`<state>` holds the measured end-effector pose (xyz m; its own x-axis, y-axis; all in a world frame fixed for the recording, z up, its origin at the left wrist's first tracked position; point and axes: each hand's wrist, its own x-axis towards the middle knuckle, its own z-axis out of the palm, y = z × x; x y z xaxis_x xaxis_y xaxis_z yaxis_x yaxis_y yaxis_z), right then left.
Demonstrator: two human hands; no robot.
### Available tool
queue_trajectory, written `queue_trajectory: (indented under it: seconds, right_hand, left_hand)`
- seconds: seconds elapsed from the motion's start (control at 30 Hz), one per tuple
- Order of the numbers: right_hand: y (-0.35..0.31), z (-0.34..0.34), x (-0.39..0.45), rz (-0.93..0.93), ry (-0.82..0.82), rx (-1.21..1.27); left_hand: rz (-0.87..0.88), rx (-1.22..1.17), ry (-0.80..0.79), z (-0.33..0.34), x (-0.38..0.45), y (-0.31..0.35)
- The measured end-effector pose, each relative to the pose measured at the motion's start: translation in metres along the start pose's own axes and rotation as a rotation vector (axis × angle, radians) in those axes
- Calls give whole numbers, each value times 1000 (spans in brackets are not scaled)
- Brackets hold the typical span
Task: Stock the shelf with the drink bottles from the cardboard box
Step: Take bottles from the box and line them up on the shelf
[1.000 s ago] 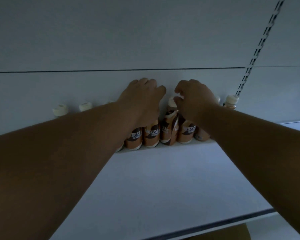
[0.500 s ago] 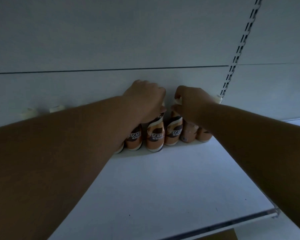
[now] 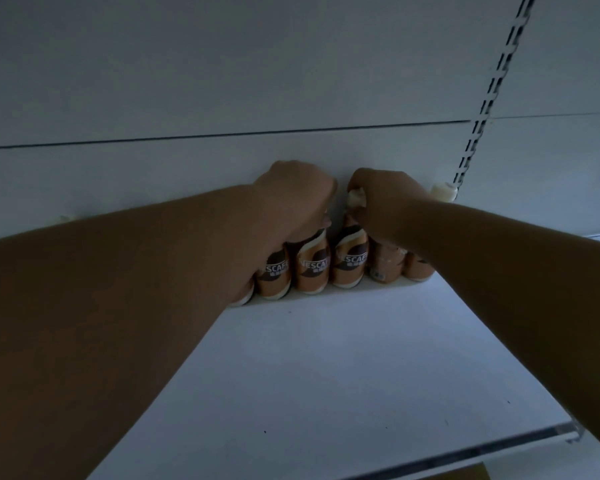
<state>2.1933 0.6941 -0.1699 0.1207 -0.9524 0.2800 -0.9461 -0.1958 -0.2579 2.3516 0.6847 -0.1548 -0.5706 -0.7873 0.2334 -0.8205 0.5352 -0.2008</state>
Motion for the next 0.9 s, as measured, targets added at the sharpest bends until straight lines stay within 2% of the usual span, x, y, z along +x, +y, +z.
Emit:
queue_trajectory:
  seconds: [0.4, 0.63, 0.9]
  right_hand:
    - [-8, 0, 8, -46, -6, -46]
    - [-8, 3, 7, -49, -35, -19]
    - [-6, 7, 5, 0, 19, 36]
  left_hand:
    - [-37, 15, 68, 3, -2, -5]
    - [-21, 12, -10, 3, 2, -3]
    - [0, 16, 89, 10, -1, -4]
